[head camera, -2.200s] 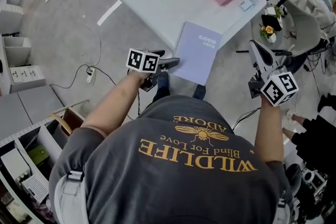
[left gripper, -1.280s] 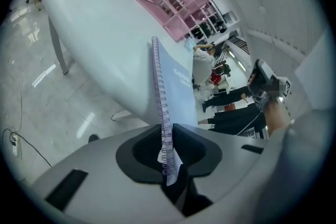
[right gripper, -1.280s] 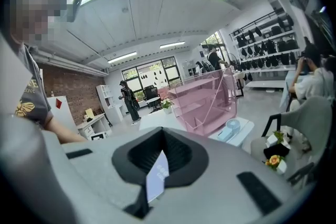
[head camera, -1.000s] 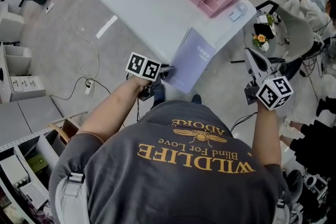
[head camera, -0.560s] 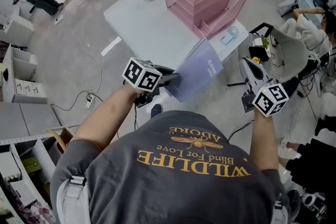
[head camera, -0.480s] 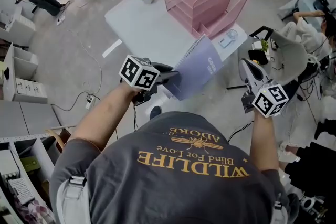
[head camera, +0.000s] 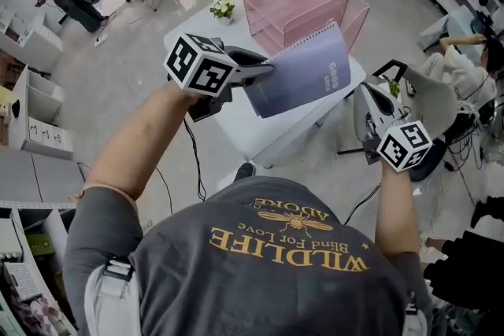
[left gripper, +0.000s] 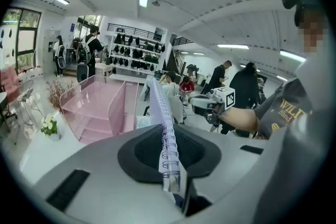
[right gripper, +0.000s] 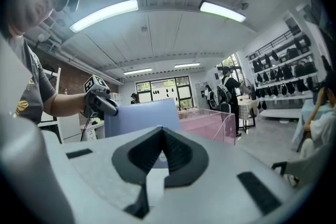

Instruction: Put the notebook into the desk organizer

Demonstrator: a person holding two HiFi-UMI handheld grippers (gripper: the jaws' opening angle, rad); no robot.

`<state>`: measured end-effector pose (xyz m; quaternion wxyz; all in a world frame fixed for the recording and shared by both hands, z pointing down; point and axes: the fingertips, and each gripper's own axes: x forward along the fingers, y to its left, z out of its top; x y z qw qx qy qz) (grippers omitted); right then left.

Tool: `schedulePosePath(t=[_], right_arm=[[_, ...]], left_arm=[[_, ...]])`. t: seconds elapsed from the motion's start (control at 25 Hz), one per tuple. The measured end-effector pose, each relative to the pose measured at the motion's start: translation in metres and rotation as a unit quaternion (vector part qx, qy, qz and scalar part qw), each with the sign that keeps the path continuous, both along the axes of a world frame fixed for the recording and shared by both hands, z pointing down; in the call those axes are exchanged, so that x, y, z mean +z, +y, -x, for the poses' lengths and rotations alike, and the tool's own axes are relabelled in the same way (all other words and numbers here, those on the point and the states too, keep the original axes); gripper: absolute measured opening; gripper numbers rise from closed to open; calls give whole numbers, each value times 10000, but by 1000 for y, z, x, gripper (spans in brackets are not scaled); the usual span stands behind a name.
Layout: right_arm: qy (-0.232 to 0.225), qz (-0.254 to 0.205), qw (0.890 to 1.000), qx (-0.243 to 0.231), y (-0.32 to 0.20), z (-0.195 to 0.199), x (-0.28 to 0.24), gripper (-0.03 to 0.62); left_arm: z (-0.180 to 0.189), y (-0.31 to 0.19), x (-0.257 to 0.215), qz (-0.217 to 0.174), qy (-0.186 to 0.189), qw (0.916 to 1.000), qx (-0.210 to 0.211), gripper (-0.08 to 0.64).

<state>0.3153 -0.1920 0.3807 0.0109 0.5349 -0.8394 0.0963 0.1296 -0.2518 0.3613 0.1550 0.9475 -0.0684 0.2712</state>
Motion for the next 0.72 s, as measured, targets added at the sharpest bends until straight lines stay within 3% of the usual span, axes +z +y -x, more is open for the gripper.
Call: schedulePosePath(t=[0.2, 0.44, 0.72], right_arm=[[256, -198, 9993, 180, -41, 14, -25, 0], [500, -439, 9962, 564, -108, 31, -67, 0], [624, -532, 9906, 1098, -163, 24, -97, 0]], left_arm=[[-12, -51, -40, -202, 350, 9988, 283, 54], [-13, -132, -79, -28, 839, 9951, 528, 54], [-46, -223, -99, 80, 1117, 9917, 633, 52]])
